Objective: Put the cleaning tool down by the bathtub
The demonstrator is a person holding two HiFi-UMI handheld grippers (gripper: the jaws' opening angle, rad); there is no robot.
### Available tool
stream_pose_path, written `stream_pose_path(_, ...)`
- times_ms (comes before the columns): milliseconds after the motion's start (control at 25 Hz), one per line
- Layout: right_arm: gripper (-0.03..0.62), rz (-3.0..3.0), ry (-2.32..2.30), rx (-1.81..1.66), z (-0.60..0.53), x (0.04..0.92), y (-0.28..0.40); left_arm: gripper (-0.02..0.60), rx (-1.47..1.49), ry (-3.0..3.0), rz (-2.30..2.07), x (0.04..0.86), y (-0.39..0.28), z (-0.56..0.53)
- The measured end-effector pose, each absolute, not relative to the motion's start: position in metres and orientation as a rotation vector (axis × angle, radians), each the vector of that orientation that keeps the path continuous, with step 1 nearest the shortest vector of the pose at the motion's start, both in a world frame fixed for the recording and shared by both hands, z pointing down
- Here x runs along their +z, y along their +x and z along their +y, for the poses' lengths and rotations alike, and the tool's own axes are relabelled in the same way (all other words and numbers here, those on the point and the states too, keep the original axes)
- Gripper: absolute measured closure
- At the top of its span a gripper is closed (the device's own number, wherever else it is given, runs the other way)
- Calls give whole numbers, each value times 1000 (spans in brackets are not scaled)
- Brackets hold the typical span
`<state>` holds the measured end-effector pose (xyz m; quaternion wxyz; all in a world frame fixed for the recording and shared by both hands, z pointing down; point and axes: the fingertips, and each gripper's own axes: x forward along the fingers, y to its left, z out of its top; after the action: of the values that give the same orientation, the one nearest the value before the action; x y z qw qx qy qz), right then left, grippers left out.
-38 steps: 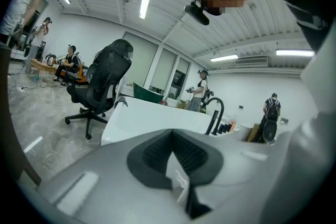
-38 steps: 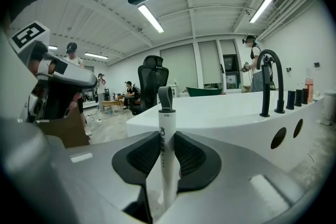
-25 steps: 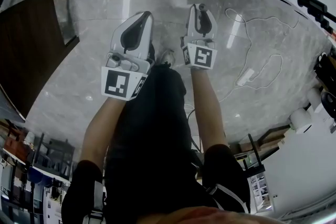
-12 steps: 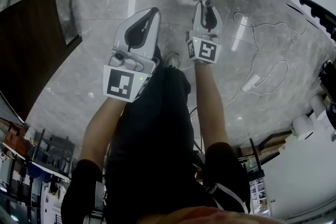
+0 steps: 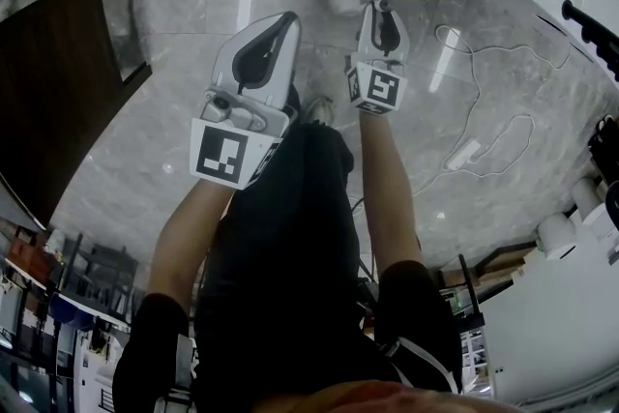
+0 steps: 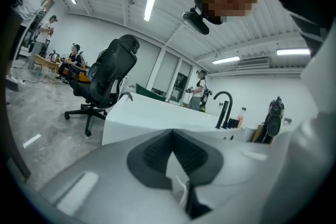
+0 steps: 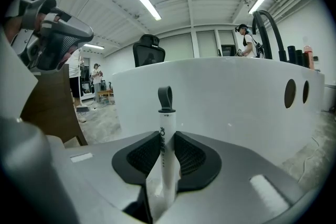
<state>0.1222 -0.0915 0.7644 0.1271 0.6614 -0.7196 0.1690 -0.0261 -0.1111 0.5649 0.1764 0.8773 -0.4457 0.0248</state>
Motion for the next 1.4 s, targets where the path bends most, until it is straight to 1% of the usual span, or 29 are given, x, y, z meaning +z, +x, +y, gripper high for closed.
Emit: stream_pose_path(1400,508,-2024,1959,563,-167,794,143,574,59,2435,-1266,578,-39,-139)
